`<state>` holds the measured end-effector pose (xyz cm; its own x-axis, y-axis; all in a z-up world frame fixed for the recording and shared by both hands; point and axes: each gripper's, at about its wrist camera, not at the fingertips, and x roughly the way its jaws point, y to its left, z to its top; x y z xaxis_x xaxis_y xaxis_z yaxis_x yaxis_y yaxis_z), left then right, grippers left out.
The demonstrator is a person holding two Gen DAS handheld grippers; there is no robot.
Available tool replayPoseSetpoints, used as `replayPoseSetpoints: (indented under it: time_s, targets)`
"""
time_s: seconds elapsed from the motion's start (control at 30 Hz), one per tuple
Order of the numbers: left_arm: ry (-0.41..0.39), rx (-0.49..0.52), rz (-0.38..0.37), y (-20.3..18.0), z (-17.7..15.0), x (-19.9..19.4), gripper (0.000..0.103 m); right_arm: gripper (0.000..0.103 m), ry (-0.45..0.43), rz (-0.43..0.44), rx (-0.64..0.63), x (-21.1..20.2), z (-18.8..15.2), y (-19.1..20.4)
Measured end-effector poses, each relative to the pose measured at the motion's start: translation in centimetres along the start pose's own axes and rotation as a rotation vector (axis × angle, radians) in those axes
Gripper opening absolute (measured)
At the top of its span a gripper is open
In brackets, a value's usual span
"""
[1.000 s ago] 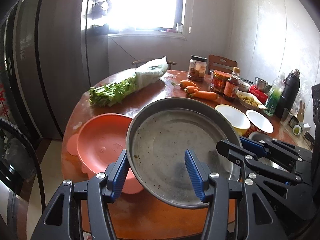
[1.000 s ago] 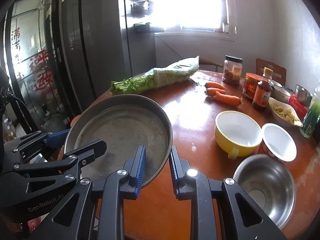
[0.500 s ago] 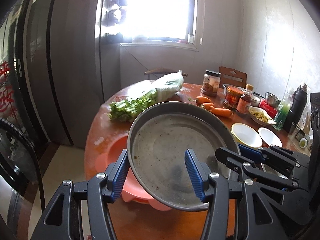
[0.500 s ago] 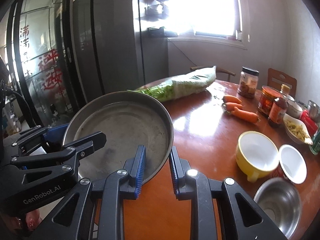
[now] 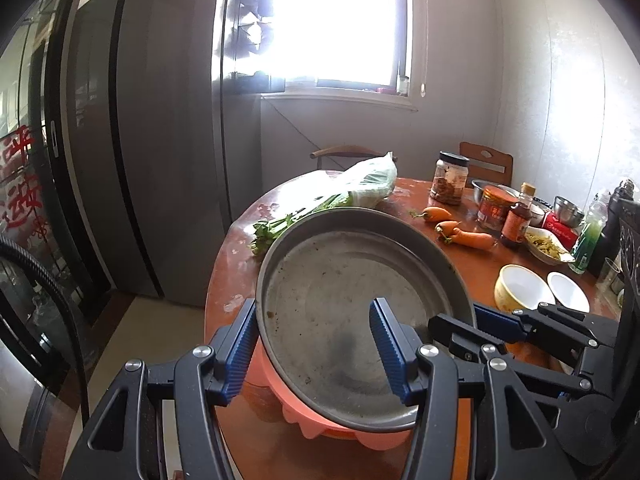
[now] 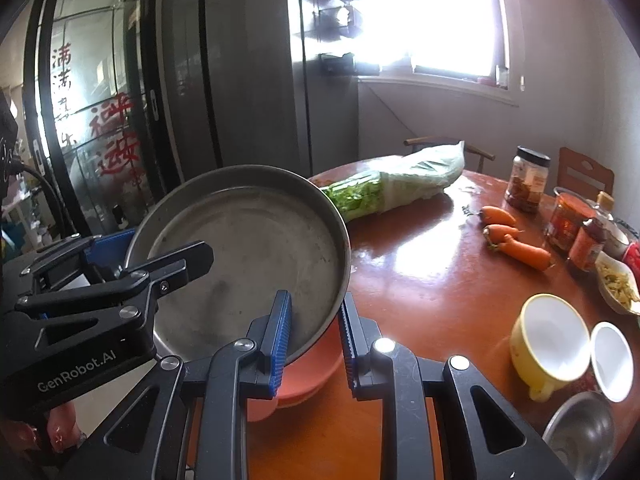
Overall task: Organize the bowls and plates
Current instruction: 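Carry the steel pan over the pink plate stack and lower it on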
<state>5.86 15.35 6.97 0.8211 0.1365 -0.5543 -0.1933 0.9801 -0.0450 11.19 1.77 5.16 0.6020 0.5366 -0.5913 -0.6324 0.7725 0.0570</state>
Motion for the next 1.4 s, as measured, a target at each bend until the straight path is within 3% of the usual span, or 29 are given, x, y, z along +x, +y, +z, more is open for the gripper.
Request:
replayPoseSetpoints:
  time_s: [0.6,1.4]
  targets:
    - [0.094,0.008,0.018,0.8,-2.9,5.4,0.054,0.025,0.094,-0.02,0.007,5.0,-2.0,0.1]
    - [0.091,0.059,0.06,0.0,-3.9,6.5,0.054,0.024,0.108,-0.068,-0.014,6.1,-3.2,0.4]
